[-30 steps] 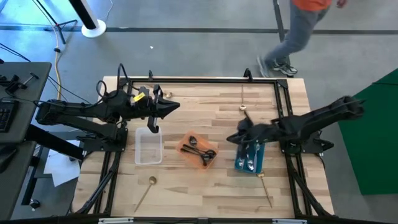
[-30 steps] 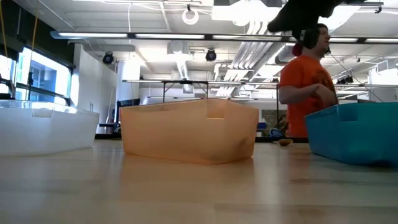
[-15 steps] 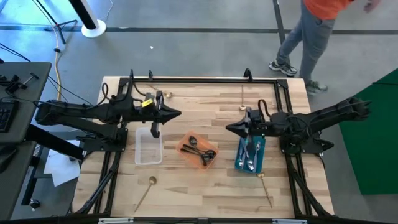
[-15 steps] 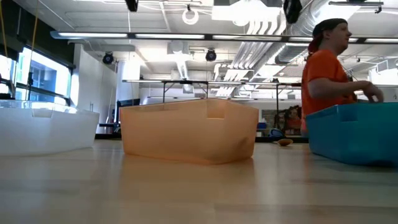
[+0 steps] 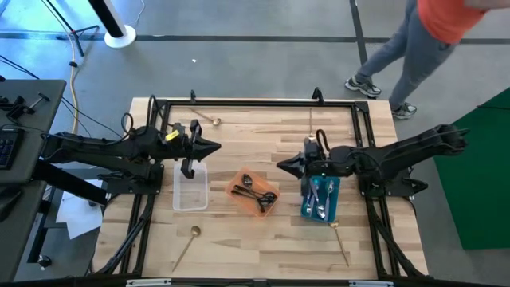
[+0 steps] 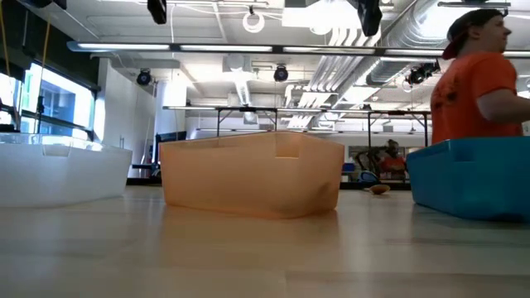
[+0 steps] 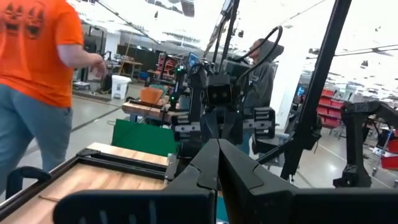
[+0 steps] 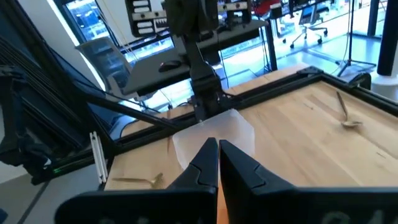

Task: Sort silverware by color (type)
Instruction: Put the top right gold spoon into the transparent bin

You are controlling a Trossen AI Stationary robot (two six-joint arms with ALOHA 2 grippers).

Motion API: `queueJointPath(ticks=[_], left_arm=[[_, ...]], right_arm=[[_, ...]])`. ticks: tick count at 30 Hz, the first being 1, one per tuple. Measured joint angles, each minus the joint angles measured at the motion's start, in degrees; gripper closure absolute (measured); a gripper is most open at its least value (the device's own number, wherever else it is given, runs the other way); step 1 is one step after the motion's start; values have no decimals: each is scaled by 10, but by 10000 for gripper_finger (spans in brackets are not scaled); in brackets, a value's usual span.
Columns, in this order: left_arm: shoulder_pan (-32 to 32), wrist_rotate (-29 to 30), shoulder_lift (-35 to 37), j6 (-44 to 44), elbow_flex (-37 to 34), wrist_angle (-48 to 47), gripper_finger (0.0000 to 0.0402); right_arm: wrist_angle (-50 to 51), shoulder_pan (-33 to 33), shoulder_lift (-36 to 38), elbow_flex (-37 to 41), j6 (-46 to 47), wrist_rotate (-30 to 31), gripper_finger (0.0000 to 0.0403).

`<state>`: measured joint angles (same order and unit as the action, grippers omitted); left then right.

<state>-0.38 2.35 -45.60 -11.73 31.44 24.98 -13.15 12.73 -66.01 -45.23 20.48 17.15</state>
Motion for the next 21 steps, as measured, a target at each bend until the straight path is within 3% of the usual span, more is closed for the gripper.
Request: queueJointPath(ticks=[21], left_arm=[[0,0,-1,-15,0,2,401]], right_arm=[[-74,0,-15,0,-25,-15,403]])
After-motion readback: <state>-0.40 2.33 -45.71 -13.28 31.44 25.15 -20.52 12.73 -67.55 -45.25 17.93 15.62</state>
